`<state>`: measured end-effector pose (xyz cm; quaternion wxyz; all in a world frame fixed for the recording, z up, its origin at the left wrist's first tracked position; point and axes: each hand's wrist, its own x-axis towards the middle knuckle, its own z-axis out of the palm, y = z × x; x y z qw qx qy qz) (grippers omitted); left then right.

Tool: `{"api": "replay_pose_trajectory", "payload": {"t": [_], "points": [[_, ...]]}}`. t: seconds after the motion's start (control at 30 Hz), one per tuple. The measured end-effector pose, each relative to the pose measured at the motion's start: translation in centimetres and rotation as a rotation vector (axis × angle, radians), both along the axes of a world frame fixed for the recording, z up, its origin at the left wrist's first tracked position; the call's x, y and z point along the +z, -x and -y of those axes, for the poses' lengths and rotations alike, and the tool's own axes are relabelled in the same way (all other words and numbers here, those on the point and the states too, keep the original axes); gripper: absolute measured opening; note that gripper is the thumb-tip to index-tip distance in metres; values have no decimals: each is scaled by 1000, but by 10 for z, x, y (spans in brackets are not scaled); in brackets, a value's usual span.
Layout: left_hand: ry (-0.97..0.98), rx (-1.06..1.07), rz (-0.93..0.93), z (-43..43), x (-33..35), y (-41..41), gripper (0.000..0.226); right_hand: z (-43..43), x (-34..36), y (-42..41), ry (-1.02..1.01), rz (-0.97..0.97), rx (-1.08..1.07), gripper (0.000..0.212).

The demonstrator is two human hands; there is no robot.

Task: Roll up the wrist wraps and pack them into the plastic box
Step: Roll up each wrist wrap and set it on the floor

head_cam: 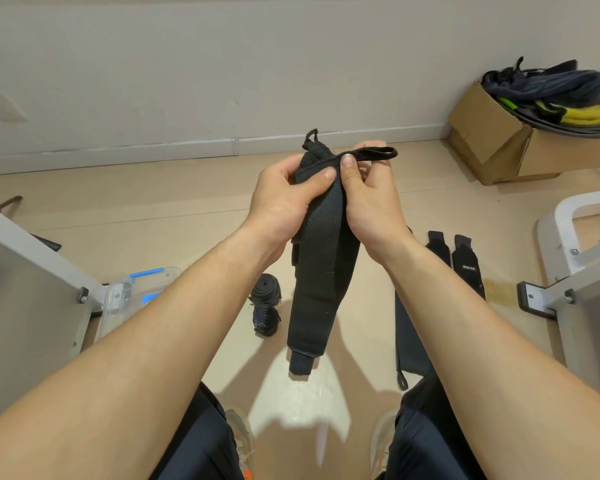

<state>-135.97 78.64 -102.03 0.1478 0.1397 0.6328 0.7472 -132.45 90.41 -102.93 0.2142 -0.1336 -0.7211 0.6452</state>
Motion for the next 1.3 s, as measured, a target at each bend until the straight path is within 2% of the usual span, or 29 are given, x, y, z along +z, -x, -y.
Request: {"api": "replay_pose_trajectory", "payload": {"t": [0.1,0.23,0.33,0.47,0.7,0.77,0.93,1.03,1.07,1.2,1.3], "points": [[-12,22,-14,2,-1,2,11,-4,-1,-1,156,-39,63,14],[-43,36,-2,6,3,5,12,-9,0,-4,302,-28,148,19],[-11,50,-59,6,2,6,13,-9,1,-6,311,-36,133,27],[-1,90,-110,1,2,5,12,-11,3,-7,343,-41,128,9],[-10,154,-88,-2,0,3,24,-8,5,-8,381,-51,148,5],[-11,150,-95,-5,-1,1,26,-7,5,-9,414,-58,150,11],[-62,120,-2,-5,3,-2,27,-6,6,-10,414,-80,60,21],[-112,70,70,-3,3,0,38,-8,5,-9,409,-78,56,14],[-118,48,66,-2,2,0,38,-7,4,-9,398,-77,56,11],[-87,38,38,0,2,0,9,-5,4,-10,374,-78,77,14],[5,50,-25,2,-3,5,21,-4,2,-9,379,-79,77,22]]}}
